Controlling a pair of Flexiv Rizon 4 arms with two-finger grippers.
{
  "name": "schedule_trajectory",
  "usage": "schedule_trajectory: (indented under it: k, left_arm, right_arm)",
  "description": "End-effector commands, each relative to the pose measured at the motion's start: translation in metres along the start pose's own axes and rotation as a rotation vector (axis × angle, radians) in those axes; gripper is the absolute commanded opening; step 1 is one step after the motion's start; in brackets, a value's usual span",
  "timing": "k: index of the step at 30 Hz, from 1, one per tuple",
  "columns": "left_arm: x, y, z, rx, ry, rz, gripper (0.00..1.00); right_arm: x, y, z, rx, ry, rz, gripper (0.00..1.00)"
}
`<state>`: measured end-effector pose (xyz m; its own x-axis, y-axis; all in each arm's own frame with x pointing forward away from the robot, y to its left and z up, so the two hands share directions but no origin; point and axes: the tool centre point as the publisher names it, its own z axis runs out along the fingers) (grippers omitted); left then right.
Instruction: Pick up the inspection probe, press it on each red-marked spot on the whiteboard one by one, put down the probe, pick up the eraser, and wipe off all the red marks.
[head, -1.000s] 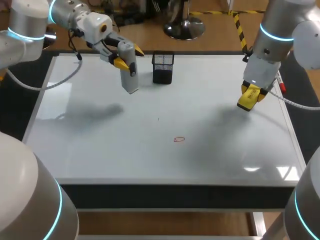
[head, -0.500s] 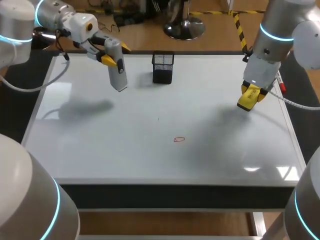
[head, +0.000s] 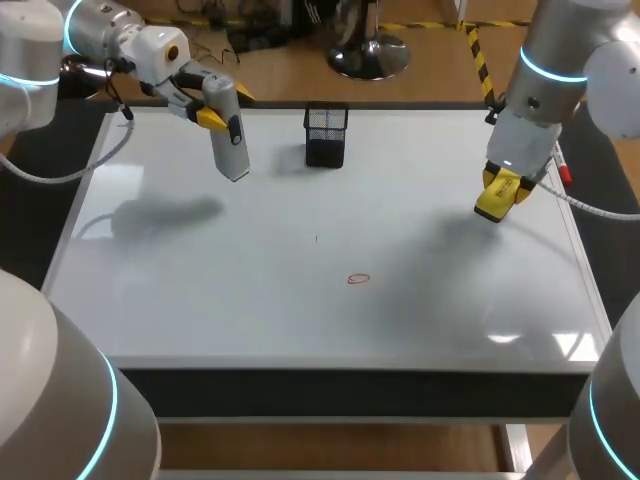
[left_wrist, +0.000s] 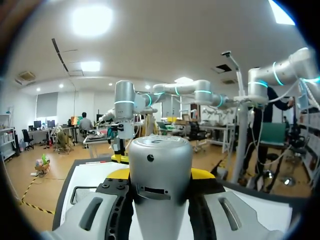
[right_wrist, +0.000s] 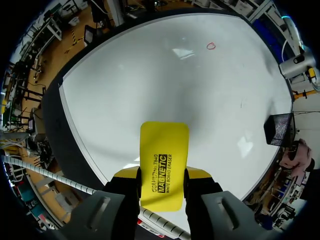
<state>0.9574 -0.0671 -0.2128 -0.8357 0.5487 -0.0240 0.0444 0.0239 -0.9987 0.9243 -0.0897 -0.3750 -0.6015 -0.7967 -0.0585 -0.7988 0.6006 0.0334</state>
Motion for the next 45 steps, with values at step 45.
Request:
schedule_trajectory:
  k: [45]
  left_arm:
    - [-0.002,0.000,-0.001,0.002,0.006,0.000,0.00]
  right_arm:
    - [-0.053,0.207,0.001,0.056,0.011,-0.385,0.00]
